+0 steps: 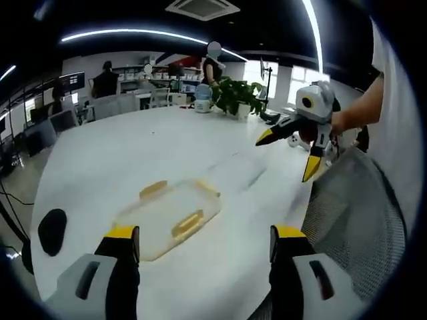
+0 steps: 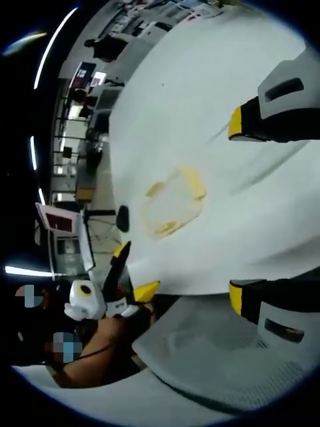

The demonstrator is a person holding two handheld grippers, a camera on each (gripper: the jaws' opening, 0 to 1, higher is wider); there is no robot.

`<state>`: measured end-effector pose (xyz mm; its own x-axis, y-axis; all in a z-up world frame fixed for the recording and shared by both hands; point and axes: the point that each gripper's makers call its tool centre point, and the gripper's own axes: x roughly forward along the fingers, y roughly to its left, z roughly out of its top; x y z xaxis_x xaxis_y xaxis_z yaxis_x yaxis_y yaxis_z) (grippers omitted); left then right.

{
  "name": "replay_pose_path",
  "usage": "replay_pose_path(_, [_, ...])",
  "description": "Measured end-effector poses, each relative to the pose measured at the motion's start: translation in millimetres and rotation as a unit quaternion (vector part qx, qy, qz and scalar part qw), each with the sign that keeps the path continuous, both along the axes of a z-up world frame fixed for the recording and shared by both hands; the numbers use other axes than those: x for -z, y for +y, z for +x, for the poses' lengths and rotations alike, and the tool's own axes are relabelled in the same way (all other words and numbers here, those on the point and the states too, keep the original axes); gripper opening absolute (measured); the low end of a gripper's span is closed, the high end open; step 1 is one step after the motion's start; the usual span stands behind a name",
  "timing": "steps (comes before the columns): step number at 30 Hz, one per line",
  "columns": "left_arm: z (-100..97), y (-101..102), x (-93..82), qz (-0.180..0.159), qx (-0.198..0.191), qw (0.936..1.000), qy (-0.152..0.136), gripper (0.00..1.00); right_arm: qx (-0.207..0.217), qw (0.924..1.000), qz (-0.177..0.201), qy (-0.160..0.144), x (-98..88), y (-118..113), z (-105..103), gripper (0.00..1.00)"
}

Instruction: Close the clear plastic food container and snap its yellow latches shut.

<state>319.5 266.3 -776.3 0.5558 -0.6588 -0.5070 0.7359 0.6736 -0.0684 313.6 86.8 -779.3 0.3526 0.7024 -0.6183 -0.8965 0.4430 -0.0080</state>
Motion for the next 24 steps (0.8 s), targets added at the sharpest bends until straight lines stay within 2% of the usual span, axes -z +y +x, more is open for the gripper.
replay_pose_path(24, [17.0,17,8.9,0.031,0.028,0.9991,0.003,0.79,-0.026,0.9995,-0.018,-0.003,-0.2,16,20,0.82])
